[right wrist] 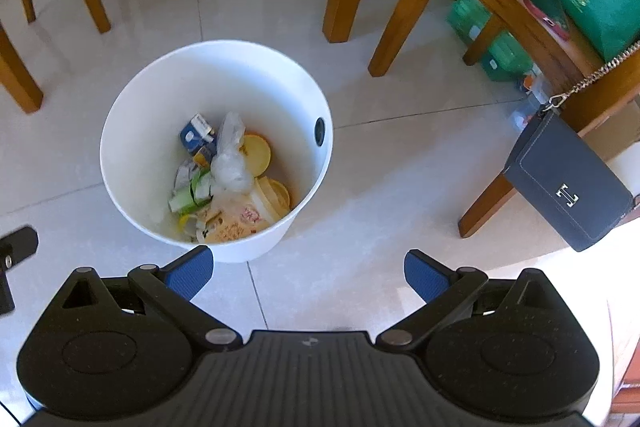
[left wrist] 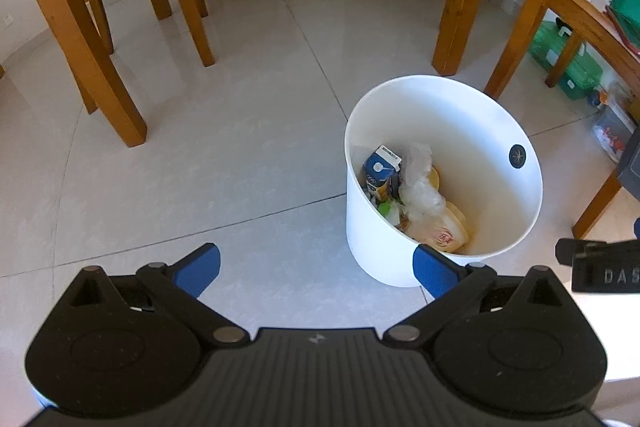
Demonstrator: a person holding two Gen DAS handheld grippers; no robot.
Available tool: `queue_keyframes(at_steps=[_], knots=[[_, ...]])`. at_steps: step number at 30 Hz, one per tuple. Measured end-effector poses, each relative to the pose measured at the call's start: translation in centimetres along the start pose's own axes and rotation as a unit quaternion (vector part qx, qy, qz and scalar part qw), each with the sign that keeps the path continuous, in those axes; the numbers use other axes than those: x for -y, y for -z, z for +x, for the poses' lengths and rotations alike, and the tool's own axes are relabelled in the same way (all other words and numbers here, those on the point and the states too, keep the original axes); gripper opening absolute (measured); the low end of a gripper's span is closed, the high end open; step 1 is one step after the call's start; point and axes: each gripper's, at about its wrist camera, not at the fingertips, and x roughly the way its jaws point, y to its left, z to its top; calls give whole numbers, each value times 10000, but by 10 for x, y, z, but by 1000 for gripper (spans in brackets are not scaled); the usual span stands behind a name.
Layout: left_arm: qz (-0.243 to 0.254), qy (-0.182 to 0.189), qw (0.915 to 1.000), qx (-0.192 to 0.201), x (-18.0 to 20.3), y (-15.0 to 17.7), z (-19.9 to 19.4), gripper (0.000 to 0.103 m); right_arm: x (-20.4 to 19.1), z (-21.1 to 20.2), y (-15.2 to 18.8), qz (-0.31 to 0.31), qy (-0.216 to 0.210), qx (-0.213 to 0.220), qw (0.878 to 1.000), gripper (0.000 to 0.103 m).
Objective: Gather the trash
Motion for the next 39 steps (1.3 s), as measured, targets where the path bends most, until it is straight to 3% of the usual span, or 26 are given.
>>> queue_keyframes(at_steps=[17, 39], knots=[[140, -115, 9995, -272, 25, -5, 10, 102, 3, -2, -1, 94, -430, -44, 9990, 103], [9, 6, 9994, -344, 26, -7, 9, 102, 11, -3, -4, 289, -581, -70, 9979, 103]])
